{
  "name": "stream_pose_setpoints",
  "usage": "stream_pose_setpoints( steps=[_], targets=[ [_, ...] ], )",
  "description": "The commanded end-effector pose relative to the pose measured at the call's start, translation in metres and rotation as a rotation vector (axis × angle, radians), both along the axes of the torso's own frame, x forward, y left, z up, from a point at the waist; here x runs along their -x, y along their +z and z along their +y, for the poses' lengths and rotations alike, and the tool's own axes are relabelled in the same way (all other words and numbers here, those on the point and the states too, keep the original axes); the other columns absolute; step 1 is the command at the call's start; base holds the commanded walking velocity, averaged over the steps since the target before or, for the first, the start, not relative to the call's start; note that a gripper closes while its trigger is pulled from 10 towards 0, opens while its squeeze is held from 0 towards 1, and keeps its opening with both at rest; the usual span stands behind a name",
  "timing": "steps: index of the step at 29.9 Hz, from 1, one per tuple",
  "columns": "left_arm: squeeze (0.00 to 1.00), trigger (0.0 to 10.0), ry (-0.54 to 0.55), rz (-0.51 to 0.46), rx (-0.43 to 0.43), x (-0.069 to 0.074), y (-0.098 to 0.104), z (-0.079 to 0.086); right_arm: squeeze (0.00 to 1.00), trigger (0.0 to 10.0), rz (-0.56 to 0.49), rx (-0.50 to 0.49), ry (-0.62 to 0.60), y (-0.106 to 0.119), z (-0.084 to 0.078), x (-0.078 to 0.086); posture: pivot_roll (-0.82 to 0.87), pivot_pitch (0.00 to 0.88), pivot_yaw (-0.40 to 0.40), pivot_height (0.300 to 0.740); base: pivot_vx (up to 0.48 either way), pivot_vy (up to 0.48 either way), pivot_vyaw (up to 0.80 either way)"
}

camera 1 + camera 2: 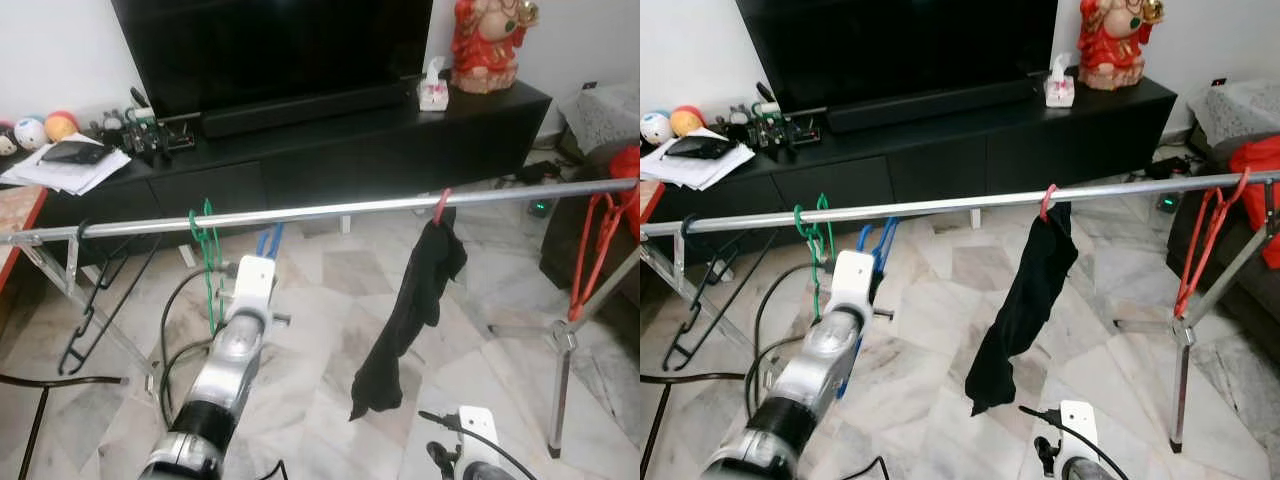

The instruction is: Hang hanger

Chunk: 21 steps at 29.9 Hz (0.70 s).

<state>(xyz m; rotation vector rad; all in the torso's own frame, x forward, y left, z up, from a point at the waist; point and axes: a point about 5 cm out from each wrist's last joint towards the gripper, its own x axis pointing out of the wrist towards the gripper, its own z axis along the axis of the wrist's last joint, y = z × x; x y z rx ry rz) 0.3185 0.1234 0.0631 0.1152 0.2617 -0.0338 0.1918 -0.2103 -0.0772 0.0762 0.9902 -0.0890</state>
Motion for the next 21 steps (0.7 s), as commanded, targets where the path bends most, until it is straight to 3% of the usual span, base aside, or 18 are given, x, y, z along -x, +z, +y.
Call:
stream_pose_setpoints(
  steps=[1, 7, 21],
  targets=[
    [0.0, 10.0, 0.03, -0.051, 0.016, 0.003, 0.011, 0.01, 0.0, 10.0, 0.012, -0.003, -0.001, -0.002, 0.001, 0.003, -0.09, 0.0, 0.061, 0.74, 0.0, 0.0, 0.0],
    [0.0, 10.0, 0.072, -0.039, 0.022, 0.013, 0.007, 0.019, 0.0, 10.0, 0.016, 0.001, 0.002, -0.002, 0.0, 0.004, -0.09, 0.0, 0.056, 0.74, 0.0, 0.0, 0.0],
    [0.0, 10.0, 0.035, -0.04, 0.013, 0.015, 0.014, 0.011, 0.0, 10.0, 0.015, 0.006, -0.003, -0.002, -0.001, 0.005, -0.1, 0.0, 0.057, 0.74, 0.0, -0.378, 0.0]
  ],
)
